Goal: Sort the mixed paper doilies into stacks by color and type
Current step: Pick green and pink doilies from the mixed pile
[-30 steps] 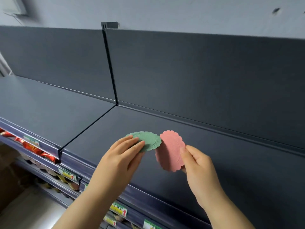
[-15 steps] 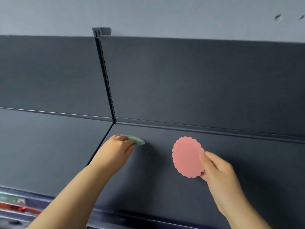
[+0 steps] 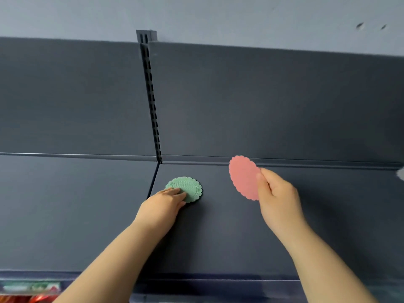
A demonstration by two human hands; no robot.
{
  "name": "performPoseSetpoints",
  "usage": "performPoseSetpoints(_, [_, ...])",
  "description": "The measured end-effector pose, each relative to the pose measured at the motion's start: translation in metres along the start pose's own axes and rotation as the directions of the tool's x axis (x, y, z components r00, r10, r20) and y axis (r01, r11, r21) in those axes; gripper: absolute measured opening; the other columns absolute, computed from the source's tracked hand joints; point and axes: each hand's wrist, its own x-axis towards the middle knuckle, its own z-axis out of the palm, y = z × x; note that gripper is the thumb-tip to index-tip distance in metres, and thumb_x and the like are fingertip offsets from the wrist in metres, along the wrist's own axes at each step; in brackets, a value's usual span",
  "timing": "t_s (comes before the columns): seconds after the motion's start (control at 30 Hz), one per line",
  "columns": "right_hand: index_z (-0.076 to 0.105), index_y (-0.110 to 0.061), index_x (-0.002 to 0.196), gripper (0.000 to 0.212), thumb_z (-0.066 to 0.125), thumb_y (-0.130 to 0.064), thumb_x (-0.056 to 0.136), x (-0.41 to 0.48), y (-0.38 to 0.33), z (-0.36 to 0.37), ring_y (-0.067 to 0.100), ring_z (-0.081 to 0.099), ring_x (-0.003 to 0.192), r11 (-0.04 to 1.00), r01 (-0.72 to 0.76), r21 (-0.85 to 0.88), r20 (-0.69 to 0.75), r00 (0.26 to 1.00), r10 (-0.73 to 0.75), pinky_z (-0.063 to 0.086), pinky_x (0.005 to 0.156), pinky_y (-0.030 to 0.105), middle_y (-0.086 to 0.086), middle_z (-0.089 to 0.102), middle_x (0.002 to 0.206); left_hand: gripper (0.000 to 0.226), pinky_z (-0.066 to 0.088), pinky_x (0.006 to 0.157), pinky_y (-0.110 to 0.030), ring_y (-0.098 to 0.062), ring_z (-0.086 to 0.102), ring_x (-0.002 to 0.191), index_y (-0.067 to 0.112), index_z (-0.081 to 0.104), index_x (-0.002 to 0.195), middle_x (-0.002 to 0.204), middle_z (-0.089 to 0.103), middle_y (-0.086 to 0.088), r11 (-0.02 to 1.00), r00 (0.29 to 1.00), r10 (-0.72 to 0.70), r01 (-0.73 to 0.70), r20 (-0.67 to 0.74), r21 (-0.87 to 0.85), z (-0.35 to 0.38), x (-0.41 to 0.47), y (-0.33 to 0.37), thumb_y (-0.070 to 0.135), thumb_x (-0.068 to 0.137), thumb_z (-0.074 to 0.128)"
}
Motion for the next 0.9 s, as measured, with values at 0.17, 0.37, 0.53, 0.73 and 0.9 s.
performPoseSetpoints(0.17, [0.059,-0.027,0.116,0.031,0.038,-0.018,0.096,0.02,-0.002,0.025,0.011,0.053,0.074,0.997,0.081,-0.006,-0.21,0.974,-0.081,0.04,0.061,0.015,-0.012,0.061,0.081,0.035,0.041,0.096,-0.033,-0.019,0.042,0.125,0.018,0.049,0.128,0.135,0.046,0.002,0.996,0.994,-0.063,0.058,0.085,0.068,-0.002,0.011,0.006,0.03,0.101,0.03])
performPoseSetpoints(0.37, [0.042,-0.02,0.136,0.062,0.044,0.013,0.083,0.032,0.027,0.062,0.012,0.054,0.106,0.737,0.456,-0.499,0.208,0.888,-0.409,0.034,0.092,0.012,0.002,0.052,0.134,0.031,0.043,0.086,-0.034,-0.022,0.04,0.126,0.015,0.045,0.127,0.134,0.043,-0.001,0.987,0.986,-0.11,0.094,0.129,0.127,0.0,0.019,0.013,0.024,0.101,0.029])
performPoseSetpoints(0.53, [0.039,-0.014,0.135,0.05,0.036,0.004,0.088,0.028,0.054,0.084,0.011,0.021,0.138,0.725,0.473,-0.501,0.531,0.829,-0.174,0.016,0.105,0.017,-0.001,0.036,0.145,0.024,0.041,0.081,-0.03,-0.022,0.046,0.117,0.015,0.049,0.119,0.127,0.049,-0.001,0.977,0.983,-0.09,0.056,0.162,0.204,-0.006,0.027,0.01,0.017,0.099,0.036])
performPoseSetpoints(0.73, [0.063,-0.01,0.108,0.028,0.041,-0.006,0.09,0.021,0.057,0.081,0.016,0.039,0.129,0.838,0.393,-0.377,0.423,0.879,-0.222,0.023,0.094,0.009,-0.003,0.058,0.115,0.03,0.041,0.083,-0.033,-0.024,0.04,0.121,0.01,0.044,0.125,0.132,0.044,-0.004,0.982,0.974,-0.089,0.051,0.207,0.183,-0.007,0.033,0.009,0.022,0.102,0.028])
performPoseSetpoints(0.9, [0.063,-0.015,0.114,0.033,0.045,-0.005,0.089,0.028,0.062,0.079,0.006,0.034,0.132,0.876,0.35,-0.331,0.419,0.887,-0.196,0.017,0.097,0.004,-0.003,0.051,0.135,0.038,0.042,0.096,-0.035,-0.022,0.028,0.136,0.012,0.038,0.135,0.145,0.035,-0.002,0.982,0.976,-0.067,0.028,0.205,0.187,-0.008,0.03,0.005,0.027,0.102,0.025])
